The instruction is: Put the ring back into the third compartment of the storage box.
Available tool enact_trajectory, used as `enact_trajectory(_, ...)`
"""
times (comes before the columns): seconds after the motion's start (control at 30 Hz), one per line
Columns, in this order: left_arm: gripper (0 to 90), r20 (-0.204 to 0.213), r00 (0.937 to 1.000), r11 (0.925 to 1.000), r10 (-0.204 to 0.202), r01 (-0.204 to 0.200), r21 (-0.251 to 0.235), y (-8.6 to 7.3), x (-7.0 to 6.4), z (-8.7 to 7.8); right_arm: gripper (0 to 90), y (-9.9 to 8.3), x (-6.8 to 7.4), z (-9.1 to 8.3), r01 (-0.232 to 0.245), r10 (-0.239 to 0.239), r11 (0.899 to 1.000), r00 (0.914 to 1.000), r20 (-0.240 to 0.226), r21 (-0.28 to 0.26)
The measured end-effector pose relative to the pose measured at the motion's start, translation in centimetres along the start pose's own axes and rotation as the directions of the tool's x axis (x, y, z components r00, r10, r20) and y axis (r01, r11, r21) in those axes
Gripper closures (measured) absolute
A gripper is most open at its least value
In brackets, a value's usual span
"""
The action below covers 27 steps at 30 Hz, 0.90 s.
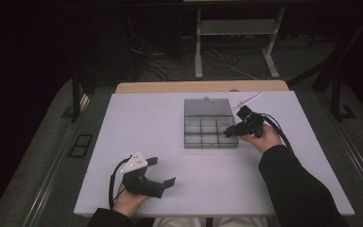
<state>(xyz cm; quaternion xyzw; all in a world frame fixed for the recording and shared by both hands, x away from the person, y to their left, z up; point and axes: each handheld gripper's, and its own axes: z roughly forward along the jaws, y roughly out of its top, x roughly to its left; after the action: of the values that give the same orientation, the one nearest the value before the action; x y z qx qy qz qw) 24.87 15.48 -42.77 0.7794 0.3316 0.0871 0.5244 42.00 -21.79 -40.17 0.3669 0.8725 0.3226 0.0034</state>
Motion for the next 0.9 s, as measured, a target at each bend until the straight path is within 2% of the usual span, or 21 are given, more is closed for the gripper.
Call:
enact_trajectory(0.57, 0.0, 0.003, 1.0, 1.0, 0.002, -0.002, 0.005, 0.0, -0.1, 0.0, 70.5, -0.2, 0.0, 2.1, 0.007, -0.007, 0.999, 1.0, -0.002, 0.045)
enact_trajectory(0.9, 0.0, 0.003, 1.0, 1.0, 0.002, -0.002, 0.005, 0.0, -0.1, 0.1, 65.2, -0.1, 0.2, 1.6, -0.001, 0.001, 1.0, 1.0, -0.003, 0.031)
